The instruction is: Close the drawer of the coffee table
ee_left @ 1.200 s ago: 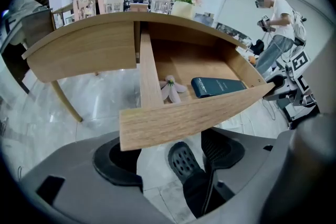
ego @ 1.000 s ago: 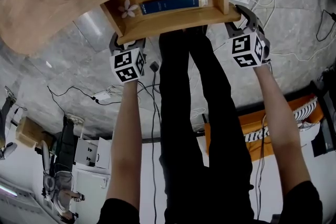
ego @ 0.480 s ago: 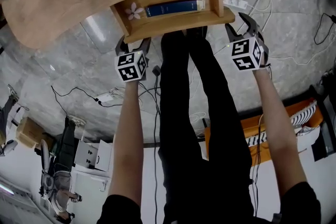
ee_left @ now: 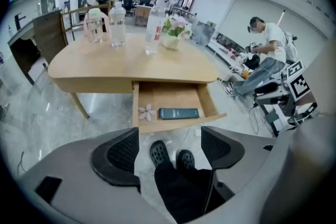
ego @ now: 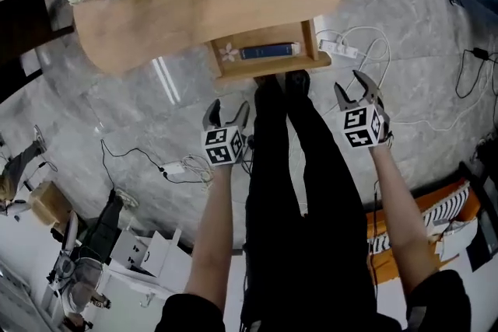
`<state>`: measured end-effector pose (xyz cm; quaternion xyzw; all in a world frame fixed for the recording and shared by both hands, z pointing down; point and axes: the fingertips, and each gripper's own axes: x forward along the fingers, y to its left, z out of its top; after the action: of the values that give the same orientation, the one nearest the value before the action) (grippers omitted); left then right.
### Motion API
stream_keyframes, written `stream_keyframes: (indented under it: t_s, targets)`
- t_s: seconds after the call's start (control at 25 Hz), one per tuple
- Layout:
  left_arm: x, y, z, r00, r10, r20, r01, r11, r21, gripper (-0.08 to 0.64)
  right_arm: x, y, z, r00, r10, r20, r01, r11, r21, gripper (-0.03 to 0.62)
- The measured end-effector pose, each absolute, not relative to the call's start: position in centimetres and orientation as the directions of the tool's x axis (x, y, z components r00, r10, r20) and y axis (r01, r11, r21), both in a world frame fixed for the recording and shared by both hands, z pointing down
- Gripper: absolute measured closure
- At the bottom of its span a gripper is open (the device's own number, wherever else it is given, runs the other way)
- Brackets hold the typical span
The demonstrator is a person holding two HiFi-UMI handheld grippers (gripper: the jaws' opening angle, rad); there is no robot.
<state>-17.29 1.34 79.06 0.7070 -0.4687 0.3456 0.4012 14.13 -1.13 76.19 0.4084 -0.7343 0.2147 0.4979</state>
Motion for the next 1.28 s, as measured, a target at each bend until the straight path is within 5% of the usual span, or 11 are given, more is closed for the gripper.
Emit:
stream_keyframes:
  t_s: [0.4, 0.8, 1.28]
  targets:
    - [-13.9, -1.4, 59.0, 0.373, -0.619, 0.691, -0.925, -0.303, 0.228, 0.196, 12.6, -2.9, 59.7, -0.264, -0.571, 0.778, -0.897, 0.441, 0.019, 0.379]
    - [-13.4, -5.2, 40.0, 0.379, -0.818, 0.433, -0.924, -0.312, 0.220, 0.196, 10.6, -7.0, 40.4, -0.371, -0.771, 0.518, -0.912, 0.407, -0.048, 0.380]
    - [-10.3, -7.5, 25.3, 0.417, -0.897, 0.146, -0.905, -0.397, 0.150, 0.258, 10.5, -8.2, 26.0, -0.410, -0.878, 0.248, -0.908, 0.420, -0.013, 0.384]
